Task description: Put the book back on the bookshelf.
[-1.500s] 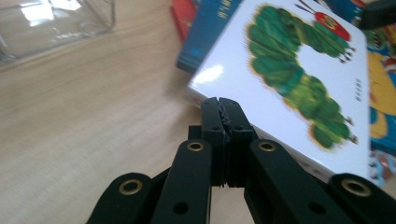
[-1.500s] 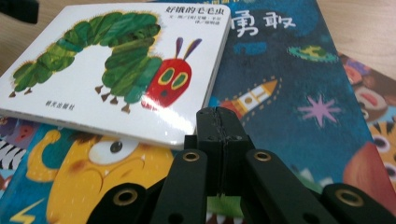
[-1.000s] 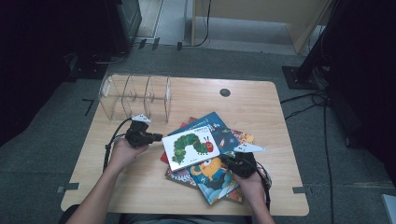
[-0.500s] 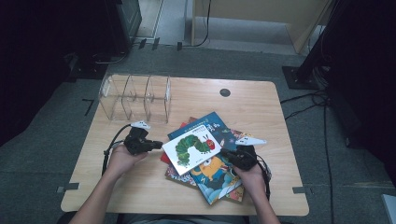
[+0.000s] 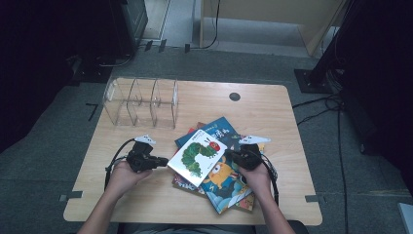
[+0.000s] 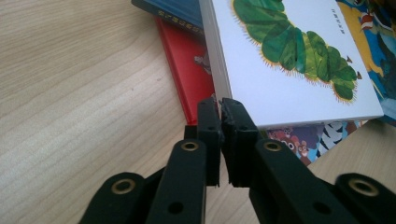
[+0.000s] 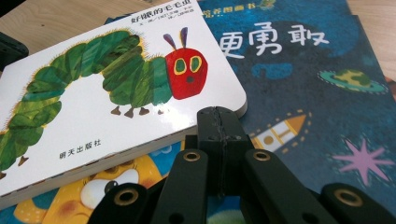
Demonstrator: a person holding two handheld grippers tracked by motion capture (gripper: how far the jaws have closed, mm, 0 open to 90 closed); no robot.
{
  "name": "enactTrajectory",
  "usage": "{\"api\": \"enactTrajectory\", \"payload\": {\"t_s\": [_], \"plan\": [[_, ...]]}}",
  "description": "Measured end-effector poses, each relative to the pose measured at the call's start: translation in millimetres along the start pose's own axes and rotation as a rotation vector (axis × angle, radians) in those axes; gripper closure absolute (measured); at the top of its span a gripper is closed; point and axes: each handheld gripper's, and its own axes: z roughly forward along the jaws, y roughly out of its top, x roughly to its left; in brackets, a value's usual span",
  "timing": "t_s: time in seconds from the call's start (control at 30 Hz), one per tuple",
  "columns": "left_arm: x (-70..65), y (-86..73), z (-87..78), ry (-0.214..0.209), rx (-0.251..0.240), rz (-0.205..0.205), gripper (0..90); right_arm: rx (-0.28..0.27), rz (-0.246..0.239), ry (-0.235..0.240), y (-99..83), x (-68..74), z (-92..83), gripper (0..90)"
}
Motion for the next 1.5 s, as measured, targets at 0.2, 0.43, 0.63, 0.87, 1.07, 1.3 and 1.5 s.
{"api": "enactTrajectory", "payload": {"t_s": [0.2,0.43,0.63,0.87,1.07,1.3,1.5], "plan": [[2.5,3.9,-7.1,0.021,-0.045,-0.019,53.8,0.000,-0.015,-0.005,2.2,2.0,3.0,90.0],[1.8,13.1,0.3,0.011,-0.014,-0.020,37.8,0.011,-0.030,-0.011,1.0,6.5,1.0,89.9],[1.3,22.9,7.3,-0.025,-0.018,-0.048,32.2,0.014,-0.053,-0.011,-4.1,15.9,-1.4,89.7],[-3.8,31.3,15.3,-0.020,0.000,-0.013,27.3,0.013,-0.087,-0.016,-10.4,29.3,-3.3,89.4],[-5.1,38.0,23.1,-0.032,0.027,-0.016,27.1,0.010,-0.096,-0.017,-15.0,37.7,-4.7,88.7],[-9.3,44.6,28.3,-0.028,0.060,0.012,26.4,0.007,-0.126,-0.016,-18.7,49.0,-3.4,88.1],[-11.4,51.1,39.4,-0.031,0.115,0.024,26.7,0.010,-0.120,-0.006,-17.9,47.6,-2.7,88.3]]}}
